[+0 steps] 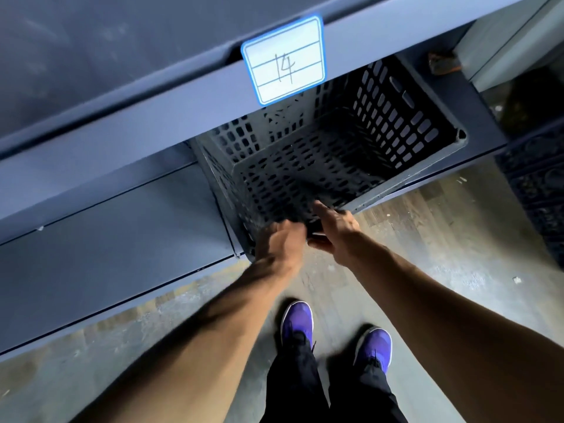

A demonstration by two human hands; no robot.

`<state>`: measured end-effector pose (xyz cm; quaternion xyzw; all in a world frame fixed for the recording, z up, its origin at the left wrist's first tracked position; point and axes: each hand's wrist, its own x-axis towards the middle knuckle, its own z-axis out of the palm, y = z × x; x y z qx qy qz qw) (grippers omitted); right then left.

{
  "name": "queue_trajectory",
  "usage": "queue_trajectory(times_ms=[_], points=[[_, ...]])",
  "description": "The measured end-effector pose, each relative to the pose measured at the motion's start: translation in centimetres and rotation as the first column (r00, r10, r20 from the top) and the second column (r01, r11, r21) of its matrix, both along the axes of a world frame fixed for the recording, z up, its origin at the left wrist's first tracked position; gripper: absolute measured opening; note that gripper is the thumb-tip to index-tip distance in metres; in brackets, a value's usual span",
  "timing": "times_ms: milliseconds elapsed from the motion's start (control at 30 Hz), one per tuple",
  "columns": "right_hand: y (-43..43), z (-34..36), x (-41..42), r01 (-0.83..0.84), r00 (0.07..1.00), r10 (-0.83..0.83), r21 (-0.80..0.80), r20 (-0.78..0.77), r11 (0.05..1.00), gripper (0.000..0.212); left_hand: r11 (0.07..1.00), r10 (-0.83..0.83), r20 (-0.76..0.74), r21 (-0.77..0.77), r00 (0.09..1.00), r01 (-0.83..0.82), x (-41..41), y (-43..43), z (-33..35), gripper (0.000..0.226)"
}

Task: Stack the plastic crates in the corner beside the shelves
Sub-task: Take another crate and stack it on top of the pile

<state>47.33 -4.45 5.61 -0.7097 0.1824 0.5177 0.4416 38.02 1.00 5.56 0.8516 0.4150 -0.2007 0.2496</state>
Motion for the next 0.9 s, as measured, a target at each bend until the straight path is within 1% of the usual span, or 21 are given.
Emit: queue_trajectory(times_ms=[67, 100, 167, 200, 233, 267, 333, 467, 533, 600, 700, 800, 900], points=[[-1.4, -0.4, 0.1, 0.09, 0.996, -0.089, -0.044, 0.01, 0.995, 0.051, 0.995, -0.094, 0.008, -0.013, 0.995, 0.095, 0.5, -2.5, 0.9, 0.048], [-2.2, -0.5, 0.3, 0.124, 0.992, -0.123, -0.064, 0.021, 0.99, 0.051, 0.993, -0.113, 0.003, -0.023, 0.994, 0.113, 0.7, -3.3, 1.2, 0.05], [-3.4, -0.7, 0.8, 0.188, 0.982, -0.185, -0.072, 0.036, 0.98, 0.044, 0.985, -0.161, 0.021, -0.058, 0.987, 0.162, 0.8, -4.1, 1.8, 0.035], [-3.8, -0.9, 1.0, 0.193, 0.981, -0.191, -0.071, 0.045, 0.979, 0.04, 0.983, -0.162, 0.041, -0.079, 0.986, 0.165, 0.7, -4.0, 1.7, 0.028], [-4.1, -1.1, 1.1, 0.184, 0.982, -0.179, -0.073, 0.064, 0.98, 0.039, 0.98, -0.174, 0.068, -0.082, 0.982, 0.179, 0.5, -3.5, 1.8, 0.027], [-4.2, -1.3, 1.2, 0.18, 0.981, -0.174, -0.068, 0.085, 0.981, 0.039, 0.977, -0.195, 0.096, -0.066, 0.976, 0.202, 0.1, -2.7, 1.6, 0.031], [-4.2, -1.6, 1.3, 0.209, 0.974, -0.205, -0.041, 0.101, 0.977, 0.039, 0.982, -0.184, 0.117, -0.031, 0.976, 0.188, -0.5, -0.4, 2.0, 0.035], [-3.6, -2.2, 0.9, 0.343, 0.935, -0.342, 0.007, 0.096, 0.939, 0.045, 0.984, -0.163, 0.037, 0.086, 0.986, 0.159, -1.6, 3.5, 1.8, 0.028], [-3.5, -2.1, 0.9, 0.431, 0.897, -0.431, 0.027, 0.101, 0.902, 0.052, 0.984, -0.162, 0.016, 0.073, 0.987, 0.16, -1.9, 3.6, 1.9, 0.028], [-4.2, -1.6, 1.1, 0.484, 0.867, -0.483, 0.026, 0.121, 0.875, 0.054, 0.983, -0.173, 0.025, 0.068, 0.985, 0.171, -2.2, 3.1, 1.8, 0.031], [-7.1, -1.0, 1.4, 0.485, 0.864, -0.477, -0.007, 0.16, 0.875, 0.05, 0.966, -0.202, 0.042, 0.17, 0.979, 0.192, -2.2, 3.2, 1.8, 0.047], [-11.2, -1.1, 1.7, 0.415, 0.893, -0.394, -0.058, 0.218, 0.908, 0.04, 0.954, -0.173, 0.013, 0.253, 0.985, 0.164, -1.9, 3.4, 1.8, 0.072], [-14.7, -1.4, 2.3, 0.332, 0.919, -0.289, -0.133, 0.268, 0.934, 0.039, 0.948, -0.135, 0.011, 0.291, 0.991, 0.126, -1.3, 3.4, 1.3, 0.087]])
